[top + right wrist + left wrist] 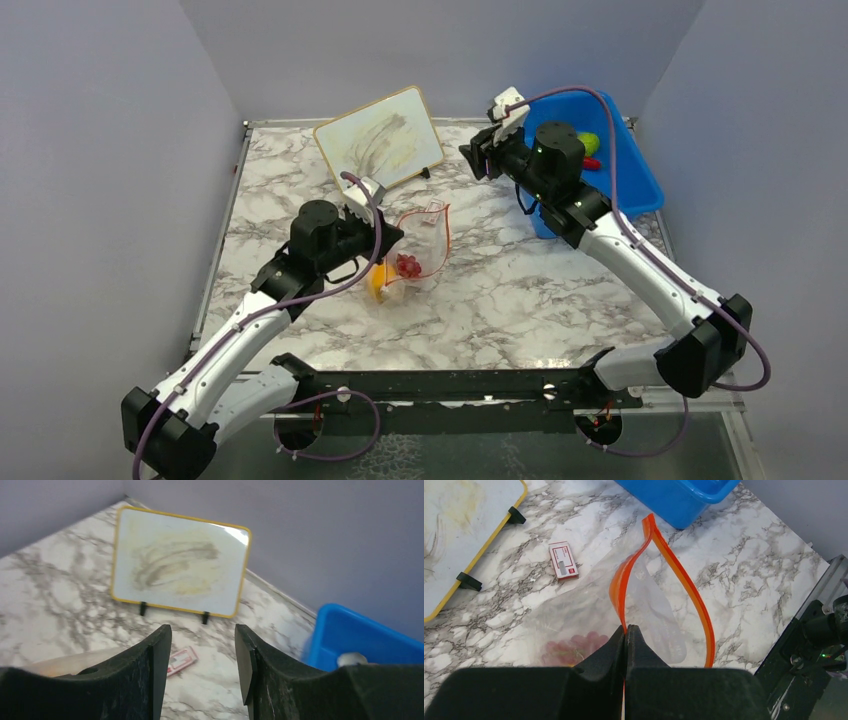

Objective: Place the food in the zip-top bag and seal the zipper
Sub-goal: Pick up the fake vegetable from the bin.

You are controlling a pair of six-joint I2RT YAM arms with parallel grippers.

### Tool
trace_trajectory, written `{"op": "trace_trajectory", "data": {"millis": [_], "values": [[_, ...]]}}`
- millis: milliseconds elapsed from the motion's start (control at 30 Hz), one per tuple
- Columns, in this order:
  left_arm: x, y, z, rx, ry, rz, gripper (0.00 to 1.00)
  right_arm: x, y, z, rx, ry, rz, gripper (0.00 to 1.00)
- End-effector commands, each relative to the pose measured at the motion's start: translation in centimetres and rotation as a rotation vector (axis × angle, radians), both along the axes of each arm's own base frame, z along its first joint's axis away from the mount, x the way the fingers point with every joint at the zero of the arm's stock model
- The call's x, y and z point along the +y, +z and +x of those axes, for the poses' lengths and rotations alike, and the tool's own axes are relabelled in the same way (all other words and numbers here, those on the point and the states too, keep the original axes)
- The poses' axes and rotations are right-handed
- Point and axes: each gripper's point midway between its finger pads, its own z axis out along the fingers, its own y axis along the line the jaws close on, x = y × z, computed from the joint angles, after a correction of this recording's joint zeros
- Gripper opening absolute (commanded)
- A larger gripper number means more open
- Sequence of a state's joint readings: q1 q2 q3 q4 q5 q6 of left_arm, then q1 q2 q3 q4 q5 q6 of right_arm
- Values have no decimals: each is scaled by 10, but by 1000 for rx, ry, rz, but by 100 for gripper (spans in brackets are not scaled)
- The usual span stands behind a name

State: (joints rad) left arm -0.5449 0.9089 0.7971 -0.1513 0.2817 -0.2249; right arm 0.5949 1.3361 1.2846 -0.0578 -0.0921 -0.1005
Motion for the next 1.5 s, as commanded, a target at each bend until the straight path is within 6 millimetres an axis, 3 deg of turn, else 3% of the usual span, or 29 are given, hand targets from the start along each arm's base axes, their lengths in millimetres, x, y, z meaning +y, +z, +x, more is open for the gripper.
{"op": "trace_trajectory", "data": {"millis": [0,233,467,600,767,1067,1300,1467], "values": [[4,-6,0,-27,0,19,0,-63,-32,53,6,-311,-213,49],[2,-19,-4,-7,-16,15,0,-136,-77,109,146,-410,-299,46],[1,-19,-3,-17,-25,18,0,-197,-131,144,284,-461,-421,36],[-1,-20,-1,-17,-30,18,0,-224,-170,161,379,-446,-488,36],[-2,-27,1,-5,-32,35,0,-233,-204,178,446,-373,-500,37],[-3,-36,7,16,-23,56,0,-226,-261,199,452,-180,-584,42],[-4,-43,9,32,-24,68,0,-233,-274,225,413,-190,-638,51],[-4,-44,10,34,-26,73,0,-239,-279,239,377,-183,-676,52]]}}
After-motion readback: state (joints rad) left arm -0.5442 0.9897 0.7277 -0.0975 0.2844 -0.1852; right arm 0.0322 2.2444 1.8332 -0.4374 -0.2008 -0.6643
